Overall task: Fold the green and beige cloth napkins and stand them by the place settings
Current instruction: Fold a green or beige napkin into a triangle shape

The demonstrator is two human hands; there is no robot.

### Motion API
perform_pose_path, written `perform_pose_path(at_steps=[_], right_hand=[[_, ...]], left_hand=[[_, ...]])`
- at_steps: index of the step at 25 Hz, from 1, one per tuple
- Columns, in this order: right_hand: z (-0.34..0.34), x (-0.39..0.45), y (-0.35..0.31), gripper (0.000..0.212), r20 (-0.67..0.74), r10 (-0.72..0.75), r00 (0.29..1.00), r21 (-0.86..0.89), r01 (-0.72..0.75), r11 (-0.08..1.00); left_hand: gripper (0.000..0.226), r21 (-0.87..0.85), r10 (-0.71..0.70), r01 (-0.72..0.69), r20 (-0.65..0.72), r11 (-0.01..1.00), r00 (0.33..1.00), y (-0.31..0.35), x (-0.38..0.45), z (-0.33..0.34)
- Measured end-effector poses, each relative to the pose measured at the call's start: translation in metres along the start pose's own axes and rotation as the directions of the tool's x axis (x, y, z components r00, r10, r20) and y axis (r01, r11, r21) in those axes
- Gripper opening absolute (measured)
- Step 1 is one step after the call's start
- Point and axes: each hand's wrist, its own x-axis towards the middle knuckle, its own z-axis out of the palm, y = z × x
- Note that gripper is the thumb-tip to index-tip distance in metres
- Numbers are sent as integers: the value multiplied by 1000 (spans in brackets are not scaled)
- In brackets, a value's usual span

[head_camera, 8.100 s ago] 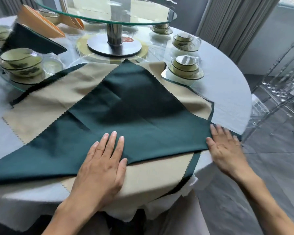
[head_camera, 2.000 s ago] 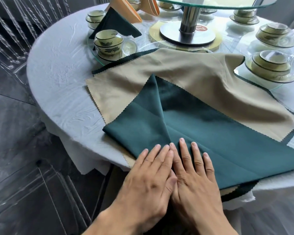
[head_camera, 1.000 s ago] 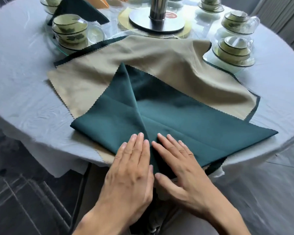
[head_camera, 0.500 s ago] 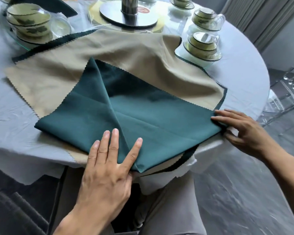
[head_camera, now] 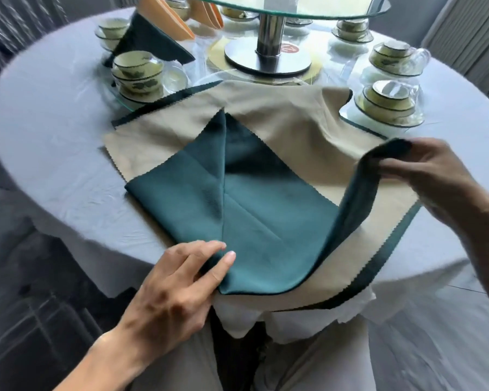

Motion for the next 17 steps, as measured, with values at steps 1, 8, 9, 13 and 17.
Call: perform_pose_path(at_steps=[1,8,9,13,17], right_hand=[[18,20,-9,17,-3,-1,1000,-3,1,1000],[142,127,-46,13,34,-96,995,-422,101,901],[155,136,-47,15,69,-122,990,-530,140,836],[178,154,-35,17,118,-124,985,-734,171,657],[182,153,-34,13,119,-136,984,-770,178,613]], left_hand=[[38,-3,8,-8,-41,1000,999,4,-2,1],[42,-69,6,-18,-178,997,984,7,-7,7],[46,-91,-10,-7,-190,996,982,7,-5,7],[44,-136,-58,38,-147,990,987,5,-4,9],[36,-130,-14,4,-75,991,997,0,-3,13]])
